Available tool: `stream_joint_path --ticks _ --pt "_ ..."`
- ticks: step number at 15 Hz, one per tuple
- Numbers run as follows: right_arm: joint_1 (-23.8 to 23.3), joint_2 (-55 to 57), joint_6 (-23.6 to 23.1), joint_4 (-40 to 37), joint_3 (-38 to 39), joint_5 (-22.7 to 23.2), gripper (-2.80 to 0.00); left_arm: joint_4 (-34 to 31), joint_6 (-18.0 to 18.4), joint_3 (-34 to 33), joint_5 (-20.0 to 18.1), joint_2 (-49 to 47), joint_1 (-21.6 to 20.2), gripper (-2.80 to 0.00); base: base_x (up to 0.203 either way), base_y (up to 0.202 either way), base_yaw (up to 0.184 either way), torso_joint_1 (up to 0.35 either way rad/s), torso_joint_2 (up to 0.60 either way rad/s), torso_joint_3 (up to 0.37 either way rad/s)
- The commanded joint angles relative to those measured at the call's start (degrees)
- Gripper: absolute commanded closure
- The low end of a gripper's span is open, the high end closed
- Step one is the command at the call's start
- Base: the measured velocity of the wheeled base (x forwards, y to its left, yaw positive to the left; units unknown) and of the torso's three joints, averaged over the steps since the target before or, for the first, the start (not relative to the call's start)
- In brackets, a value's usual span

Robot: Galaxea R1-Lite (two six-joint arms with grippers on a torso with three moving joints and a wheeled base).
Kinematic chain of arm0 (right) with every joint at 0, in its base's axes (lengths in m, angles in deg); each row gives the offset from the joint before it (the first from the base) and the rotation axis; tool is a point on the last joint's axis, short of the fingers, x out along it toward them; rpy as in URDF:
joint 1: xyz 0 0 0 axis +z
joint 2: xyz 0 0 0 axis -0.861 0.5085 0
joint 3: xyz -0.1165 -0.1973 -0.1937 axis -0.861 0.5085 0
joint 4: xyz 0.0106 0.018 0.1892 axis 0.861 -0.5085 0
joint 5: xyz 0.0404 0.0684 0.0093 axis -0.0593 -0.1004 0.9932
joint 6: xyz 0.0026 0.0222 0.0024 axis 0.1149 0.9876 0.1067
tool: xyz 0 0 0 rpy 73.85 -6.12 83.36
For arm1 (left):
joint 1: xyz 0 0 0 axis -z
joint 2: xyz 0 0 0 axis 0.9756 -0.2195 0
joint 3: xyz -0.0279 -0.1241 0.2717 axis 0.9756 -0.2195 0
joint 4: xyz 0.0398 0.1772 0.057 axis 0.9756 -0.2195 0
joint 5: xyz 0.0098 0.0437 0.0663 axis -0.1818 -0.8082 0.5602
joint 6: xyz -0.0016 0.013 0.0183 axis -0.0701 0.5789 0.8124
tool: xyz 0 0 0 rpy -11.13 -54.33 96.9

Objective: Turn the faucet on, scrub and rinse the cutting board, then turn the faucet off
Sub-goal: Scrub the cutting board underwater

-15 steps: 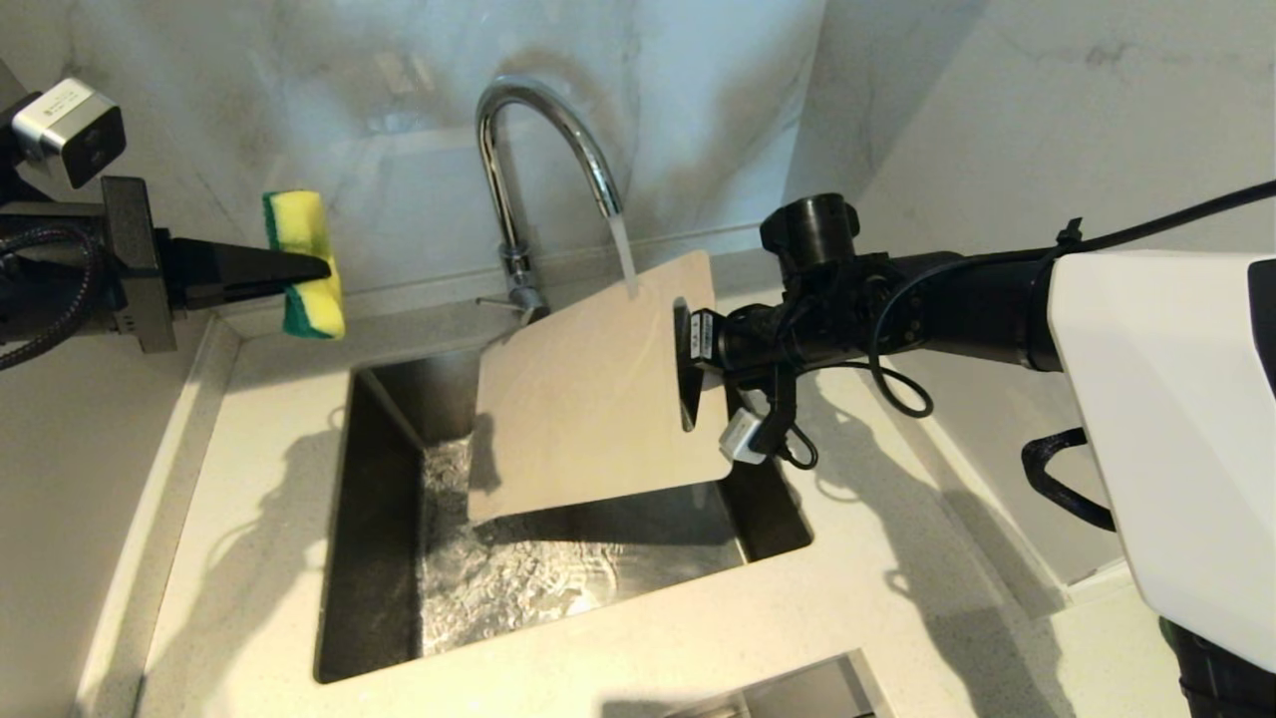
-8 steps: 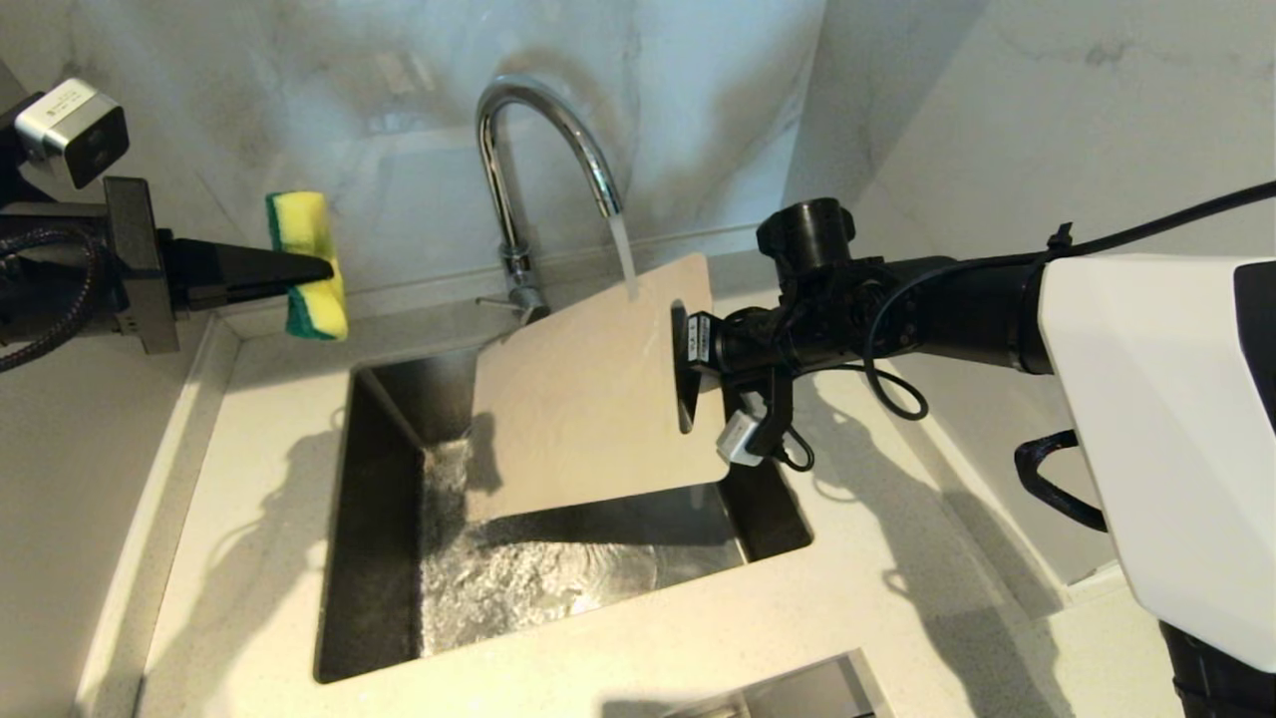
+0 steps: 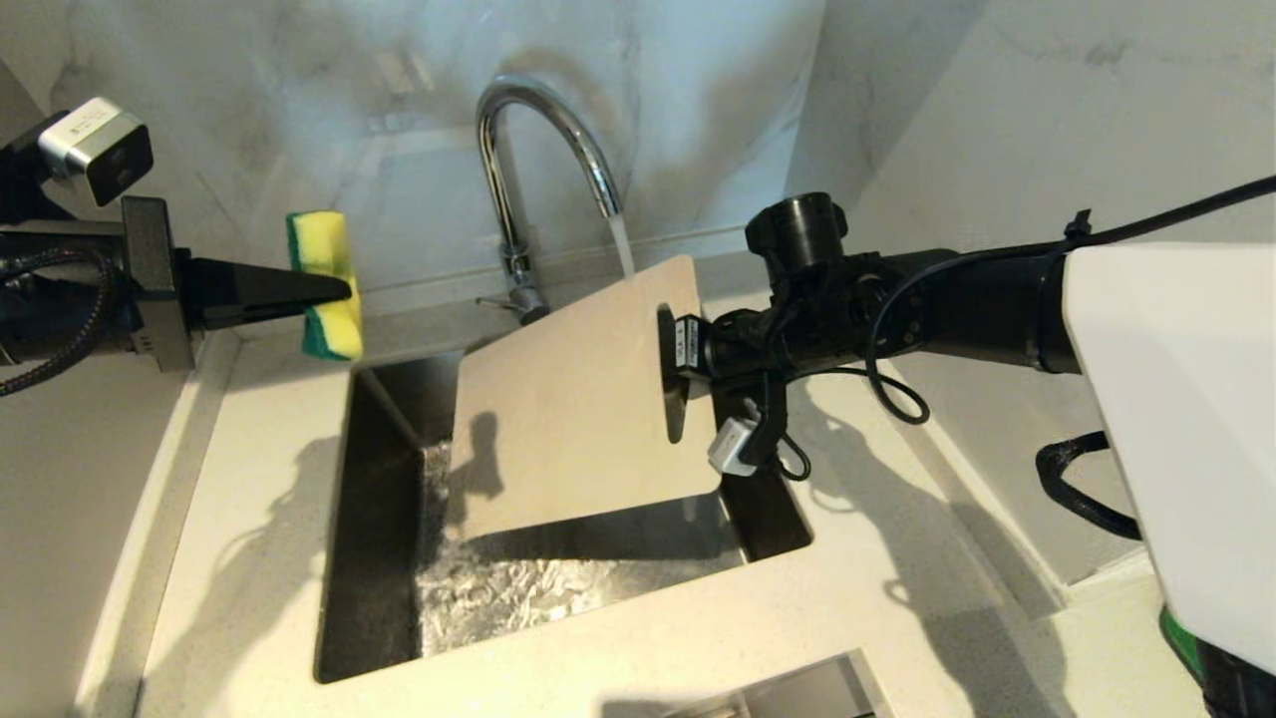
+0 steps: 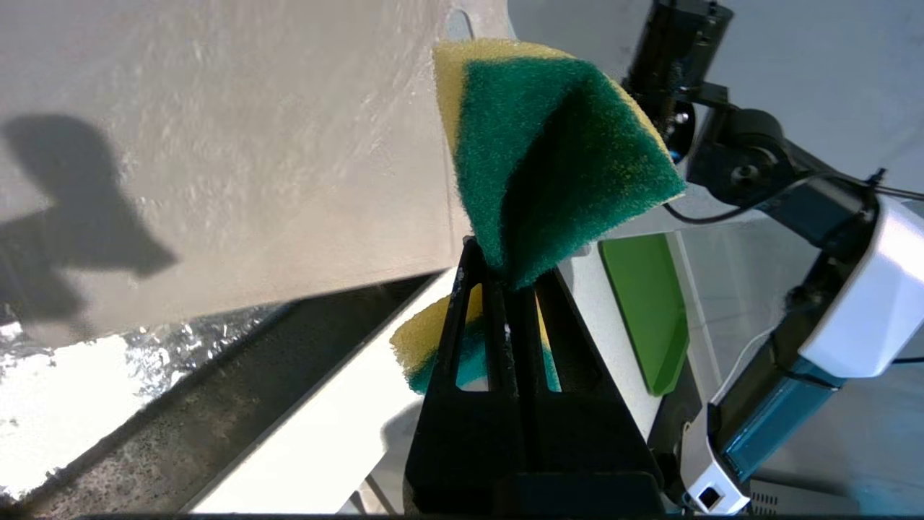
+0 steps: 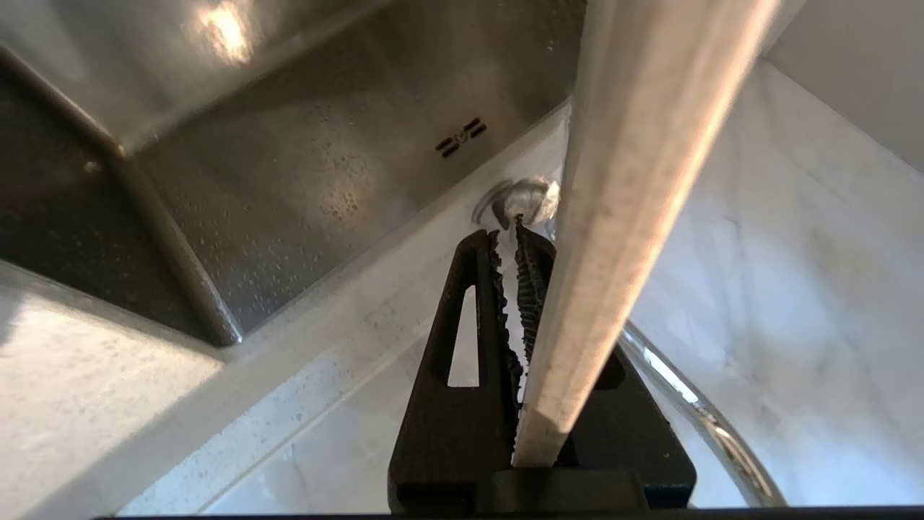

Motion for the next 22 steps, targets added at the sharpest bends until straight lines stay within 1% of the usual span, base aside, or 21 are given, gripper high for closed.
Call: stream_joint_path --ticks 1,3,5,7,13,14,16,18,20,22 --pt "0.8 -4.0 -0.9 -0.1 4.2 0.1 0.00 -0.1 -0.2 -0.1 -0.1 -0.1 0.1 0.00 0.000 0.000 0.000 0.000 0.00 0.000" --pt "2.1 -6.1 -0.9 -0.1 6.9 0.1 0.00 0.0 -0.2 -0.7 -0.1 -0.4 0.7 0.00 0.000 0.000 0.000 0.000 0.00 0.000" --pt "2.9 -8.4 -0.9 0.0 9.0 0.0 0.00 0.0 0.0 -1.4 0.4 -1.0 2.4 0.00 0.000 0.000 0.000 0.000 0.00 0.000" --pt "3.2 -10.0 -0.9 0.0 9.9 0.0 0.00 0.2 0.1 -1.9 1.6 -1.6 3.8 0.00 0.000 0.000 0.000 0.000 0.00 0.000" --pt "5.6 -12.8 0.4 -0.1 10.5 0.0 0.00 0.2 0.1 -2.2 2.1 -2.5 5.3 0.00 0.000 0.000 0.000 0.000 0.00 0.000" --pt "5.7 -13.3 1.1 0.0 10.9 0.0 0.00 0.3 0.1 -2.1 3.0 -3.0 5.4 0.00 0.000 0.000 0.000 0.000 0.00 0.000" --pt "6.1 -14.7 1.9 0.0 11.9 -0.1 0.00 0.4 0.1 -2.0 5.8 -3.7 5.9 0.00 0.000 0.000 0.000 0.000 0.00 0.000" --pt "7.7 -15.1 2.5 0.0 12.4 -0.1 0.00 0.4 0.1 -1.8 7.0 -4.2 6.6 0.00 0.000 0.000 0.000 0.000 0.00 0.000" --pt "8.3 -15.3 3.1 0.1 12.4 -0.1 0.00 0.4 0.2 0.7 10.3 -5.8 8.5 0.00 0.000 0.000 0.000 0.000 0.00 0.000" --pt "8.7 -16.0 3.2 0.1 13.3 -0.1 0.00 0.4 0.3 3.9 14.1 -7.7 12.0 0.00 0.000 0.000 0.000 0.000 0.00 0.000"
